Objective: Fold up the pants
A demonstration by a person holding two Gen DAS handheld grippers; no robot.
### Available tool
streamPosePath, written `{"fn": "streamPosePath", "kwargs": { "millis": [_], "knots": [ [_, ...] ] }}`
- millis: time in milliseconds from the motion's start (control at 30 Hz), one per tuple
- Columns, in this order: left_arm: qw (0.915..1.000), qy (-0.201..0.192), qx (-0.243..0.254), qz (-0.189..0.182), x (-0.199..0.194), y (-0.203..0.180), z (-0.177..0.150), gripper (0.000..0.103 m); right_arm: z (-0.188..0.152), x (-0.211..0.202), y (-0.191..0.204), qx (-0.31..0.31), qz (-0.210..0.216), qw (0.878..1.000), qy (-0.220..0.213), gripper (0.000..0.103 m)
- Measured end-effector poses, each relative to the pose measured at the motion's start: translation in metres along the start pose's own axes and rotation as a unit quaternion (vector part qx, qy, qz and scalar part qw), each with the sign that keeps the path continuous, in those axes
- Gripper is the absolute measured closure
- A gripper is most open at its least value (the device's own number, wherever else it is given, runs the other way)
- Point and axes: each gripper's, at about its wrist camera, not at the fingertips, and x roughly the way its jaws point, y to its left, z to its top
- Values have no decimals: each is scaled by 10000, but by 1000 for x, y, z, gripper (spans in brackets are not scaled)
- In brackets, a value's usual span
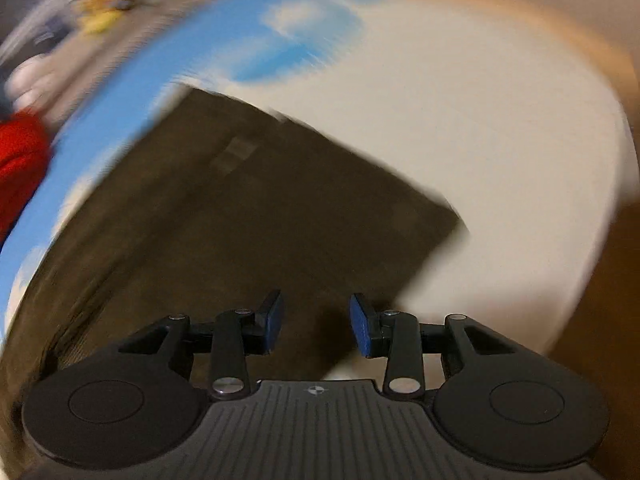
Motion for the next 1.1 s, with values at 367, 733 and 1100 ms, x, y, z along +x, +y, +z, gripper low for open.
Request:
{"fn": "streamPosePath", "kwargs": {
  "millis": [367,733,1100],
  "knots": [
    [9987,72,362,340,22,-18,-5,67,6,32,-25,951,-291,9950,119,86],
    [9966,-534,622,36,-38,2,-32,90,9,-25,-15,450,-323,9947,-862,97],
    [9945,-21,913,511,-24,1,-37,83,4,-4,-24,314,-978,9940,-375,97]
  ]
}}
